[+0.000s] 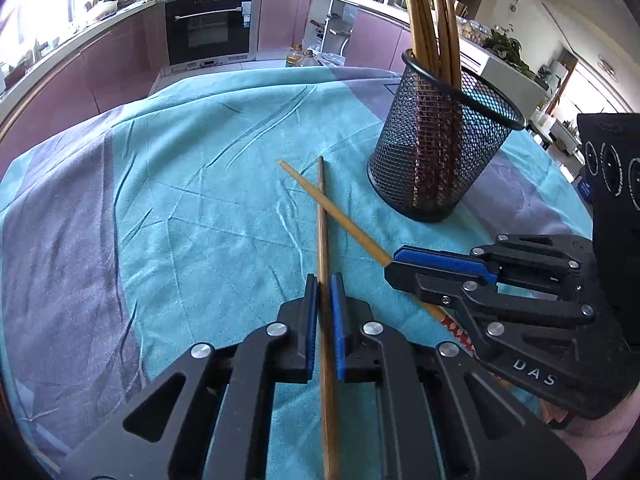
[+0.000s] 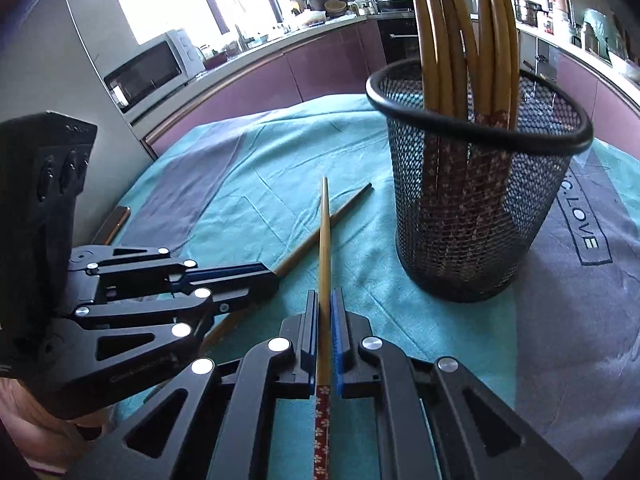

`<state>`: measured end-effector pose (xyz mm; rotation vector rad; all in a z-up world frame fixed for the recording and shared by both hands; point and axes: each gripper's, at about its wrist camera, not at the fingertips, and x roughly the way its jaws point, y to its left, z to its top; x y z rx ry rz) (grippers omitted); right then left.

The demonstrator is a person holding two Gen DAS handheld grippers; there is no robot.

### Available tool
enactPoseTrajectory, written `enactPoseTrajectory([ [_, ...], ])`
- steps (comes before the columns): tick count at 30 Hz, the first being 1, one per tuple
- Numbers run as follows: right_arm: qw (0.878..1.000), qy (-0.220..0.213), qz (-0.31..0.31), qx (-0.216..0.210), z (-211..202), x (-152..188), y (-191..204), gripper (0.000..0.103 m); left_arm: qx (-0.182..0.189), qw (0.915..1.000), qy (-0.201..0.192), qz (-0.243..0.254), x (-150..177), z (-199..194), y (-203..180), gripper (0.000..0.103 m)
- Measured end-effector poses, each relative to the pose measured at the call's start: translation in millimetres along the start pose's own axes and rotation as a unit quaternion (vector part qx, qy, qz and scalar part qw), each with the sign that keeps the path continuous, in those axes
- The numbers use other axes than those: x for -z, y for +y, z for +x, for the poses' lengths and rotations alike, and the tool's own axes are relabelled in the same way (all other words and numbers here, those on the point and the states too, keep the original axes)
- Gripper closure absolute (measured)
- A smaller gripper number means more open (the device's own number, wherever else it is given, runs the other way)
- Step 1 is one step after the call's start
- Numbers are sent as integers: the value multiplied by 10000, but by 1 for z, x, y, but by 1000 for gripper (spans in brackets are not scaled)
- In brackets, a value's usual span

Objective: Organize utensils
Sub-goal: 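Lift the chopstick upright with the left tool while the right tool raises its chopstick upright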

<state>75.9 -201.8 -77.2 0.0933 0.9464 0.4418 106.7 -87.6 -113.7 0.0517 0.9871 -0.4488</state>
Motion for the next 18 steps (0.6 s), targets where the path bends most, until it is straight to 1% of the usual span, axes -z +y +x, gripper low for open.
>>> enactPoseTrajectory([
  [10,9998,18,-154,79,9,-5,5,94,42,9999,65,84,-10,8,0,92],
  [13,9999,-12,-128,71,8,-4,3,95,-45,9999,53,72,-11,9,-2,95],
  [18,9999,-56,-75,37,3,-2,-2,97,-50,10000,23,-21,-10,8,-3,95],
])
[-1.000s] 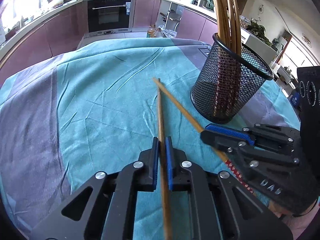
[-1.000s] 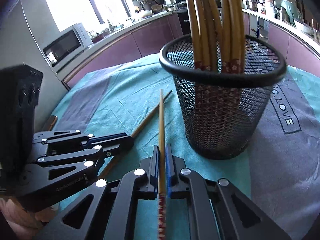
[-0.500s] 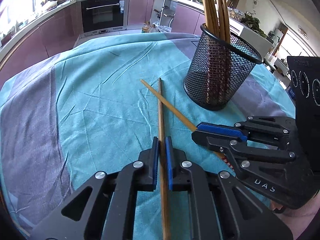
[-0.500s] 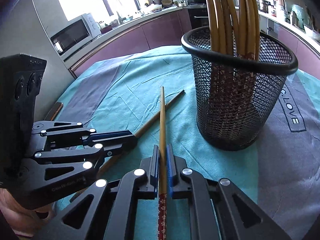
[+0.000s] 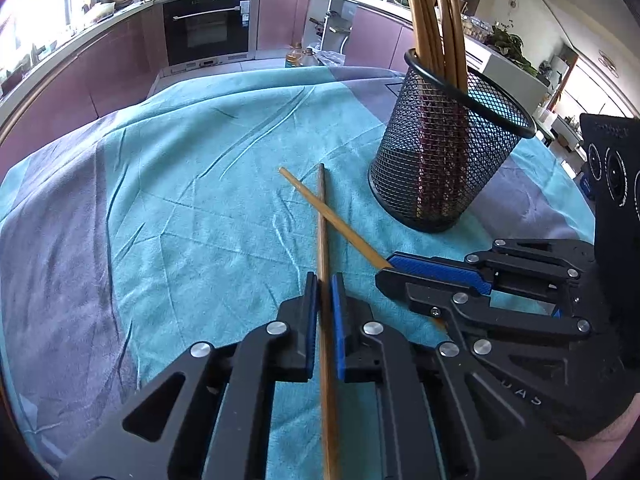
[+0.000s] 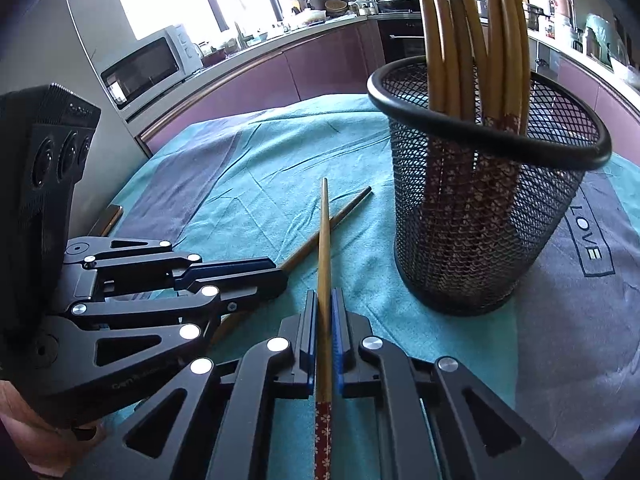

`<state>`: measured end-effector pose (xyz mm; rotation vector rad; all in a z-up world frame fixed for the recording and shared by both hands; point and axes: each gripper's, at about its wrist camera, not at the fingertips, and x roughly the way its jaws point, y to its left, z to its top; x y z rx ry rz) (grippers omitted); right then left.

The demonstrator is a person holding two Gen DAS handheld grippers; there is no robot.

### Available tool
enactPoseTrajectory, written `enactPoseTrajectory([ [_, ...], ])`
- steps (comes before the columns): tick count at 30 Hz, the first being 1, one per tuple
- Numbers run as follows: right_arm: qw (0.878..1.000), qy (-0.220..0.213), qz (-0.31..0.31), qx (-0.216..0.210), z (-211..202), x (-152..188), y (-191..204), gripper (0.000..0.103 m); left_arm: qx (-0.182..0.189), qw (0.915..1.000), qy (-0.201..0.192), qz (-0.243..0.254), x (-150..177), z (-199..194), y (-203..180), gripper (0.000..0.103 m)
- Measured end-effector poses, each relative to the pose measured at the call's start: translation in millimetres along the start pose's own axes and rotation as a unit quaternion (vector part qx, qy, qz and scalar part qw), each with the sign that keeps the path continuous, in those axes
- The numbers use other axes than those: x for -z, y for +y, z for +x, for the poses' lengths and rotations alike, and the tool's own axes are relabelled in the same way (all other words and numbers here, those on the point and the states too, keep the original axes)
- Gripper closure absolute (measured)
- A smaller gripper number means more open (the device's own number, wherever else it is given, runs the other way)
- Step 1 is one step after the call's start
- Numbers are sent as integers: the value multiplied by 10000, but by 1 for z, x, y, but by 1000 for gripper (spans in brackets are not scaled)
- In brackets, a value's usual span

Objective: Organize utensils
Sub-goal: 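Lift the chopstick upright with the left tool while the right tool raises its chopstick upright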

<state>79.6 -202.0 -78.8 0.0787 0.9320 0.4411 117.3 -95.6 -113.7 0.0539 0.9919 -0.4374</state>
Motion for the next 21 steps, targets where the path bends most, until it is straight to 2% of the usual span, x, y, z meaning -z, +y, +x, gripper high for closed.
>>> enactPoseTrajectory([
  [21,9981,-524,-133,-311,-46,-2,5,97,200,9990,-411,-19,4,-43,0,95],
])
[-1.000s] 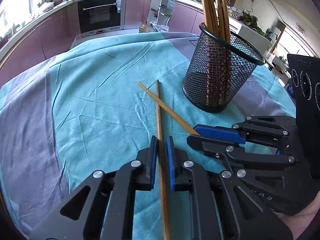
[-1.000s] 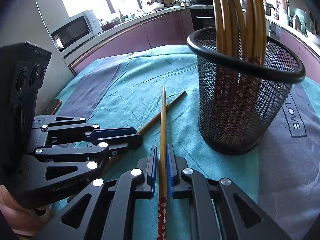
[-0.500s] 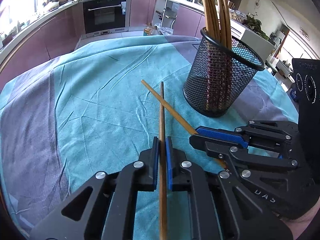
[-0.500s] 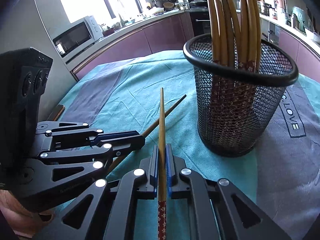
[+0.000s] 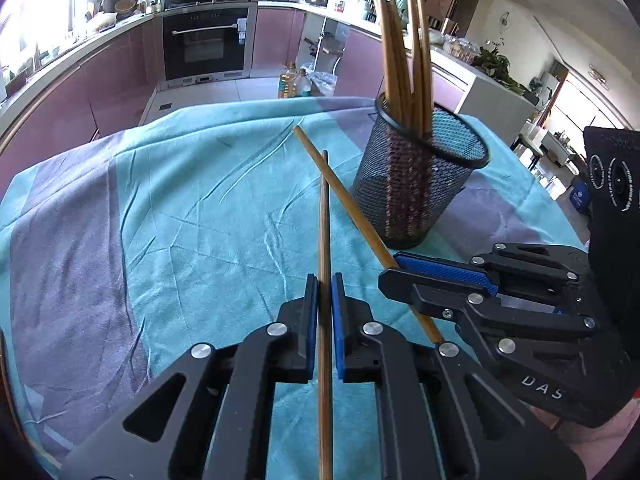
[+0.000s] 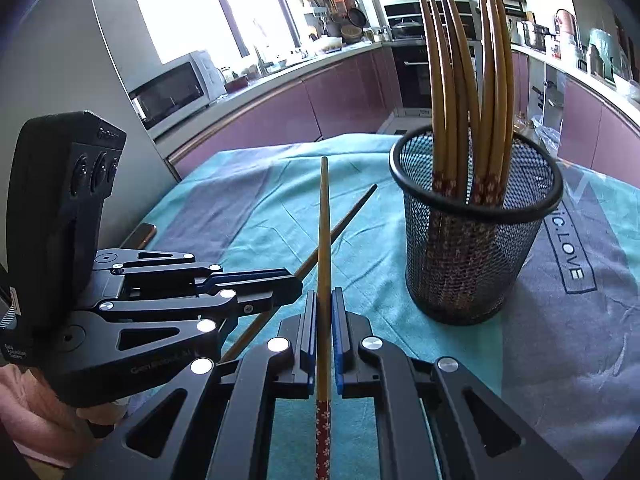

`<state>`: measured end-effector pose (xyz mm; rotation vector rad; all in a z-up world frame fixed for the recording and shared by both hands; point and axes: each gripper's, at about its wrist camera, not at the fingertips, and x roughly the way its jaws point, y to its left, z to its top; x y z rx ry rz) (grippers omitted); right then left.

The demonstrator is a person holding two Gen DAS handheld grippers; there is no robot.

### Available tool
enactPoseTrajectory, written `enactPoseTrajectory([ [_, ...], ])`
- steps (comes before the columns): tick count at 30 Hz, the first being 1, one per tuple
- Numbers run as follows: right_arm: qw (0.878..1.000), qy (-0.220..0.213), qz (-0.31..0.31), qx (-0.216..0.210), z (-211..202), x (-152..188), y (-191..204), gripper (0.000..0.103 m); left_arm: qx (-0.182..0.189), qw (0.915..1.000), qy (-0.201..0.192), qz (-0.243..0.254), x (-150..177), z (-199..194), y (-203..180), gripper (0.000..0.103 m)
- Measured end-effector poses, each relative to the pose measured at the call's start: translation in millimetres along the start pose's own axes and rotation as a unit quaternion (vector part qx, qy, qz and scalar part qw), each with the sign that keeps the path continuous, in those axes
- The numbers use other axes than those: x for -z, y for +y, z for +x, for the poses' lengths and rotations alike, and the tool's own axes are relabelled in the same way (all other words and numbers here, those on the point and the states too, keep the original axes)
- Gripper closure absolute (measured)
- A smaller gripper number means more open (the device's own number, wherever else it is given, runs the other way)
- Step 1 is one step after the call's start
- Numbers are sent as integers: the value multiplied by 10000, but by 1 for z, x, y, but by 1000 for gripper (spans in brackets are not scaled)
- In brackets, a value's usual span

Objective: Organize utensils
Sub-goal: 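Lift the chopstick upright with the left tool while the right tool raises its chopstick upright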

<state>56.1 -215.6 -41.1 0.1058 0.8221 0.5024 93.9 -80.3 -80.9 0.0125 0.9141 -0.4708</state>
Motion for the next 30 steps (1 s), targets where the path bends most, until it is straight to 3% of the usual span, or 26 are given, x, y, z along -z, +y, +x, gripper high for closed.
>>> enactPoseTrajectory([
  [30,9981,-587,-39,-162,-48,-8,0,97,314,9983,-481,59,-5,-53,-6,96],
])
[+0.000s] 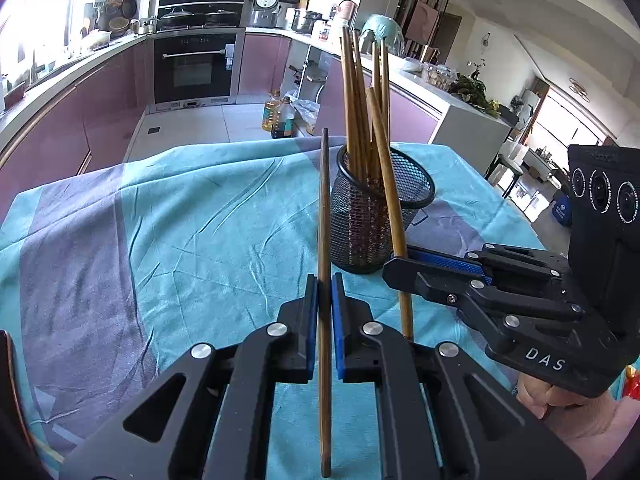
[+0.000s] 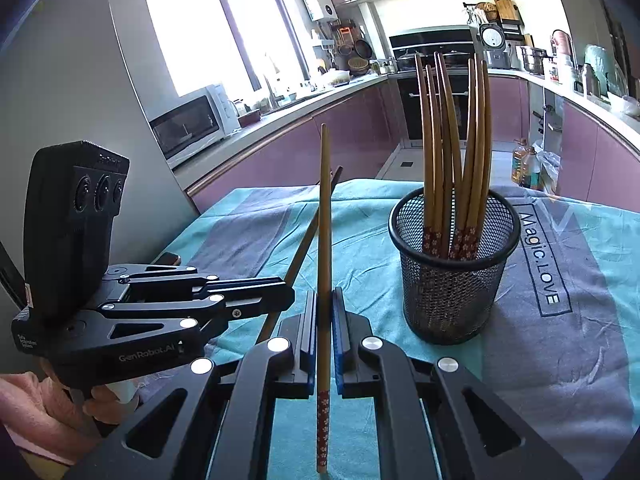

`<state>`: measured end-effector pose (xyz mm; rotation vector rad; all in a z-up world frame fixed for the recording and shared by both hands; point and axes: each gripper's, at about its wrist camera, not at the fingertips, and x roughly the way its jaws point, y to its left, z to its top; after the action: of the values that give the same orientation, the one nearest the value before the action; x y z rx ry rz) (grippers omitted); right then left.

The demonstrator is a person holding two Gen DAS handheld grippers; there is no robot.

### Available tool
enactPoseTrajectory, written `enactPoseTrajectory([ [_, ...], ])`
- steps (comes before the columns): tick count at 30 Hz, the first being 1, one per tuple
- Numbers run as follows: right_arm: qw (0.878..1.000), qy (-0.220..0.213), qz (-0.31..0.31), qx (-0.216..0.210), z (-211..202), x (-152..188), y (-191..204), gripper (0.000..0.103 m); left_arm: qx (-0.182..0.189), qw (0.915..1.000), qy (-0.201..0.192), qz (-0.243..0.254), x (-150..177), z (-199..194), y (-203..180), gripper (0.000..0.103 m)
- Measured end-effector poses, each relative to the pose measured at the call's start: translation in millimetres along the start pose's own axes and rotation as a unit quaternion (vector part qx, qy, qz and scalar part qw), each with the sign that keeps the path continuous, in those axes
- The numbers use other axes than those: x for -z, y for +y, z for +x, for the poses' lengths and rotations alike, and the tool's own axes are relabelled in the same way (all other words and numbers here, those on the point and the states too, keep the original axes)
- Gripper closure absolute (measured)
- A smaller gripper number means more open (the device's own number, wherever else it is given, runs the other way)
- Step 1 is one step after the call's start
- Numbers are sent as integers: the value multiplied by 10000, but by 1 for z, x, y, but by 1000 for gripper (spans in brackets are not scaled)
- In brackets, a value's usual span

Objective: Organize utensils
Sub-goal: 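Lift the chopstick upright with the left tool while the right tool raises its chopstick upright, then carry both upright chopsticks above the mesh cup with both tools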

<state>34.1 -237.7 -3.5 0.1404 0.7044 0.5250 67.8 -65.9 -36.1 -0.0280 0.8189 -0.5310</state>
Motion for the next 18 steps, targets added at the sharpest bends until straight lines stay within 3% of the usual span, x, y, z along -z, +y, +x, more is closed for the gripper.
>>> enactPoseTrajectory([
  [18,9997,-232,11,-9,-17,-5,4,97,212,9993,-308,-4,-4,-20,4,96],
])
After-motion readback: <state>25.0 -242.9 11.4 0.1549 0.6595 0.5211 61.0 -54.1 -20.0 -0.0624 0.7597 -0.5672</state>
